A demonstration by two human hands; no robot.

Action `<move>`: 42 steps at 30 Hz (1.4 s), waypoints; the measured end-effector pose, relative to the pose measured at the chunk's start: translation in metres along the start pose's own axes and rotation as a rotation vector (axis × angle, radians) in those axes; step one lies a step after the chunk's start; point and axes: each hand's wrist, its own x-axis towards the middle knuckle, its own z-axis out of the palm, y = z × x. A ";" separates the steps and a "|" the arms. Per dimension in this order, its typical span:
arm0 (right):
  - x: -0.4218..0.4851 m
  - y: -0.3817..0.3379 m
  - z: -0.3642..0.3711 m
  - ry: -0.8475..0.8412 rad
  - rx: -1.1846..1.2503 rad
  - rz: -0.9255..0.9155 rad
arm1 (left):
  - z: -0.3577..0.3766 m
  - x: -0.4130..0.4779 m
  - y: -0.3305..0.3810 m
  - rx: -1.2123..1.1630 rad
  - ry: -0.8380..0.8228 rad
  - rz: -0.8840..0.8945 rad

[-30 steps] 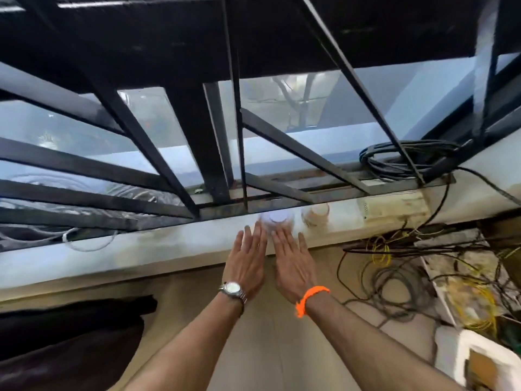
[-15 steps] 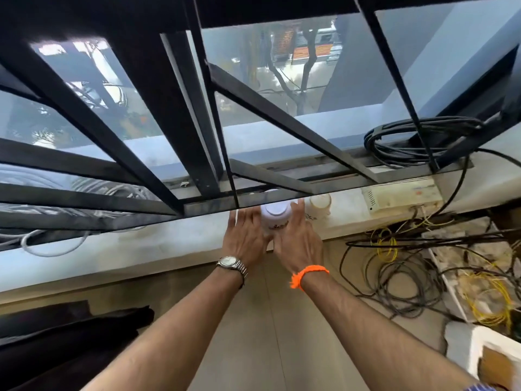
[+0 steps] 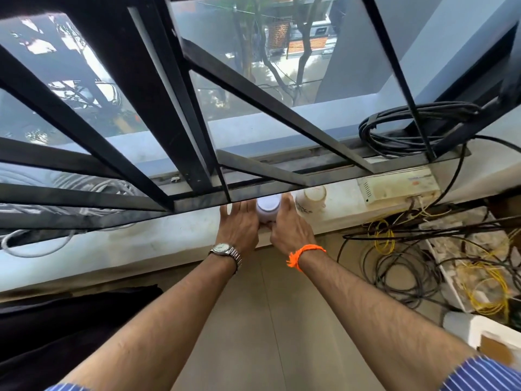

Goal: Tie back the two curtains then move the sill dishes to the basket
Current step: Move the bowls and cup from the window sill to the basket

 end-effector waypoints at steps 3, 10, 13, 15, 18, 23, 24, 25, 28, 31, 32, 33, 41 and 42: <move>-0.008 0.000 -0.002 -0.014 0.005 -0.028 | -0.008 -0.009 -0.001 -0.060 0.027 -0.010; -0.030 -0.010 -0.027 -0.061 -0.063 -0.024 | -0.045 -0.034 -0.002 -0.397 -0.078 -0.065; -0.042 -0.018 -0.035 -0.117 0.059 -0.020 | -0.059 -0.050 -0.001 -0.527 -0.048 -0.085; -0.050 -0.022 -0.044 -0.137 0.128 -0.009 | -0.070 -0.060 0.000 -0.581 -0.052 -0.091; -0.065 -0.030 -0.067 -0.159 0.185 0.030 | -0.089 -0.073 0.001 -0.646 -0.079 -0.114; -0.092 -0.044 -0.111 -0.148 0.299 0.063 | -0.141 -0.084 0.008 -0.704 -0.113 -0.132; -0.098 -0.046 -0.120 -0.134 0.304 0.064 | -0.152 -0.085 0.010 -0.701 -0.112 -0.122; -0.104 -0.048 -0.129 -0.120 0.308 0.059 | -0.163 -0.086 0.011 -0.701 -0.107 -0.110; -0.123 -0.053 -0.159 -0.098 0.322 0.070 | -0.200 -0.090 0.016 -0.756 -0.109 -0.109; -0.140 -0.059 -0.191 -0.065 0.345 0.083 | -0.240 -0.095 0.028 -0.812 -0.111 -0.109; -0.146 -0.061 -0.202 -0.059 0.356 0.095 | -0.253 -0.096 0.032 -0.824 -0.122 -0.113; -0.151 -0.063 -0.212 -0.056 0.366 0.106 | -0.263 -0.097 0.036 -0.831 -0.131 -0.108; -0.193 -0.072 -0.293 -0.027 0.493 0.209 | -0.329 -0.110 0.062 -0.892 -0.191 -0.069; -0.201 -0.074 -0.304 -0.016 0.536 0.228 | -0.334 -0.112 0.064 -0.899 -0.191 -0.050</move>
